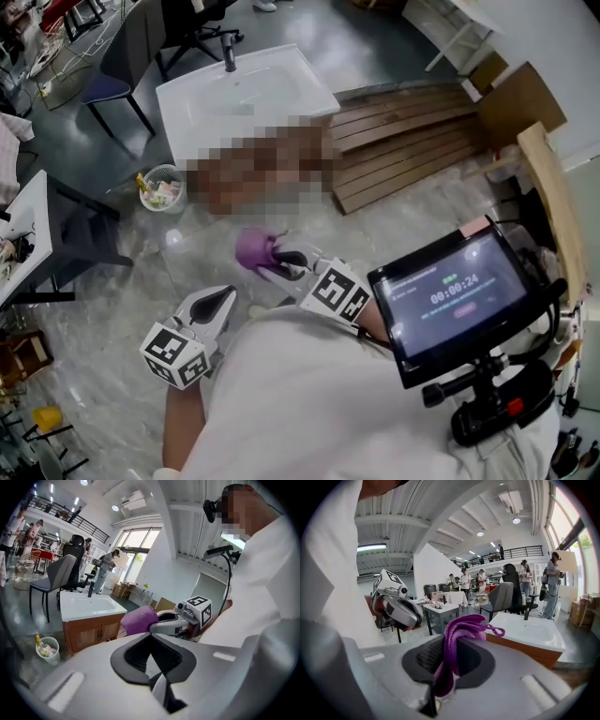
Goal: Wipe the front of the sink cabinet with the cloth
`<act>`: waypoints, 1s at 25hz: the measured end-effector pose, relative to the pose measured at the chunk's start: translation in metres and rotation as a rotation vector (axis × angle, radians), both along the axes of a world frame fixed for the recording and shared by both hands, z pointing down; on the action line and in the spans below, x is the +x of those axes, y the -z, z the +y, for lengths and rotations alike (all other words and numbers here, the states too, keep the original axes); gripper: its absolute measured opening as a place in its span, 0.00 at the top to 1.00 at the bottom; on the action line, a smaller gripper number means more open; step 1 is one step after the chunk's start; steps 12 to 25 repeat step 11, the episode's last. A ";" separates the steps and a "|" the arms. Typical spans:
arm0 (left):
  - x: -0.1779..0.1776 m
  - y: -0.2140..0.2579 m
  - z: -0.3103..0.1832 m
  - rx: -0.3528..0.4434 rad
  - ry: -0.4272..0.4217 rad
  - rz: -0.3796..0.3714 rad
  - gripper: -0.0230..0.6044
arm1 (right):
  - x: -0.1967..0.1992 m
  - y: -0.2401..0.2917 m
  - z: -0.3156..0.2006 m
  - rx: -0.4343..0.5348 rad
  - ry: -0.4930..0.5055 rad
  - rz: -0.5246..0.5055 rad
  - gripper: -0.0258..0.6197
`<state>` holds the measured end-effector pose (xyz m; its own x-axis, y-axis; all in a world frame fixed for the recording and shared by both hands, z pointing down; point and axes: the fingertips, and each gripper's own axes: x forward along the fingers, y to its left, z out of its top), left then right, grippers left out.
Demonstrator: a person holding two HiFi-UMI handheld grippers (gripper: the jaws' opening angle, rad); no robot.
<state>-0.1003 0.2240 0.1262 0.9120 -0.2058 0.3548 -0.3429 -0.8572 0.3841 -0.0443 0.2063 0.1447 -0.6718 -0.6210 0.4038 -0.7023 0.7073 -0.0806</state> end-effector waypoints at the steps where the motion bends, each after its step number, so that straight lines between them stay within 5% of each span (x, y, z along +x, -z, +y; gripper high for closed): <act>1: 0.000 0.000 0.000 -0.001 -0.001 0.000 0.95 | 0.000 0.000 0.000 0.000 0.001 0.001 0.87; 25: -0.007 -0.002 0.004 -0.020 -0.001 -0.002 0.95 | -0.012 0.005 0.000 -0.004 0.019 0.000 0.87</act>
